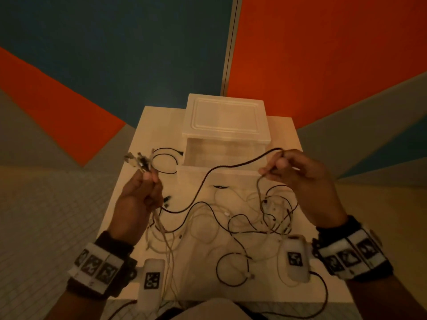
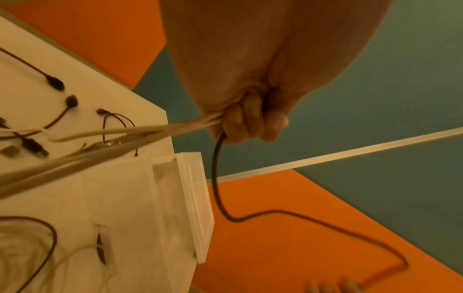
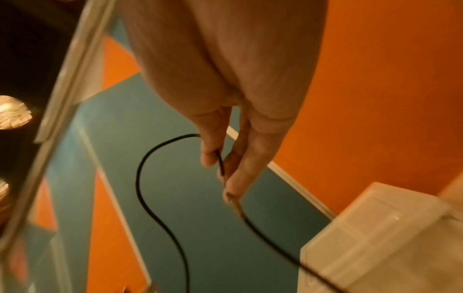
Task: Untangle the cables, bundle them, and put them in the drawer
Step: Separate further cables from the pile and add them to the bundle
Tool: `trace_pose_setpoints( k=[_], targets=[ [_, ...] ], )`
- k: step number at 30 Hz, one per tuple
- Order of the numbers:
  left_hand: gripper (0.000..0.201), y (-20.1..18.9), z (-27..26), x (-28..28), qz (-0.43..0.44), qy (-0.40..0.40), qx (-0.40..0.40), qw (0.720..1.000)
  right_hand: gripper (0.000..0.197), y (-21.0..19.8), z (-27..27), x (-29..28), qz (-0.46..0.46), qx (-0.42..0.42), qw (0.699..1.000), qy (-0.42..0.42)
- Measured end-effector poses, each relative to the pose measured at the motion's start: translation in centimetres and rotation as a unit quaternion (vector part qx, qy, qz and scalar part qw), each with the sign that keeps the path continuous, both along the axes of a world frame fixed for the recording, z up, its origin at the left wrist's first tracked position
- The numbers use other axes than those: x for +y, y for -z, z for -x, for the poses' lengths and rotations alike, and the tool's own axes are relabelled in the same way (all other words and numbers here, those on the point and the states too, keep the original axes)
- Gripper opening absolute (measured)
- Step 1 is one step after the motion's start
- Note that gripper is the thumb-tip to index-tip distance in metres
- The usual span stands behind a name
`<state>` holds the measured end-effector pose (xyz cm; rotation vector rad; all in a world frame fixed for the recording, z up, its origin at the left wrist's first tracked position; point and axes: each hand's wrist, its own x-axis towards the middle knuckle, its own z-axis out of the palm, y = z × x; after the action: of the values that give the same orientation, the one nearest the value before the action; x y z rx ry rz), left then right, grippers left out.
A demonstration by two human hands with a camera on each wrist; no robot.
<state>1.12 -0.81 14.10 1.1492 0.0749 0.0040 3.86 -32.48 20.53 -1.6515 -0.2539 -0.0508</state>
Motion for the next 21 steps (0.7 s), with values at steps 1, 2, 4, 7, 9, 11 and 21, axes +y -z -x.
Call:
trace_pose_setpoints(
  k=[1, 2, 4, 7, 9, 11, 21],
  targets=[
    [0.022, -0.1, 0.2, -0.8, -0.01, 0.022, -0.011, 1.0, 0.022, -0.2, 0.0, 1.1, 0.008, 0.006, 1.0, -0.018],
    [0.02, -0.3, 0.4, -1.6, -0.025, 0.043, -0.024, 0.998, 0.02, -0.1, 0.0, 2.2, 0.018, 0.014, 0.999, -0.033],
    [0.02, -0.8, 0.8, -3.3, -0.057, 0.075, -0.038, 0.995, 0.015, 1.1, -0.2, 4.3, 0.066, 0.002, 0.997, -0.045],
    [0.021, -1.3, 1.2, -5.1, -0.076, 0.105, -0.028, 0.991, 0.012, 2.8, -0.1, 6.4, 0.18, -0.061, 0.979, -0.072],
    [0.023, -1.6, 1.3, -5.5, -0.077, 0.126, -0.028, 0.989, 0.013, 3.6, 0.3, 7.6, 0.213, -0.053, 0.972, -0.088],
    [0.026, -1.8, 1.1, -5.7, -0.039, 0.132, -0.016, 0.99, 0.013, 3.8, 0.9, 8.8, 0.199, -0.026, 0.974, -0.106],
    [0.023, -2.6, -0.4, -1.6, 0.051, 0.056, -0.041, 0.996, 0.015, 13.6, 2.0, 4.0, 0.309, 0.11, 0.932, -0.155]
  ],
)
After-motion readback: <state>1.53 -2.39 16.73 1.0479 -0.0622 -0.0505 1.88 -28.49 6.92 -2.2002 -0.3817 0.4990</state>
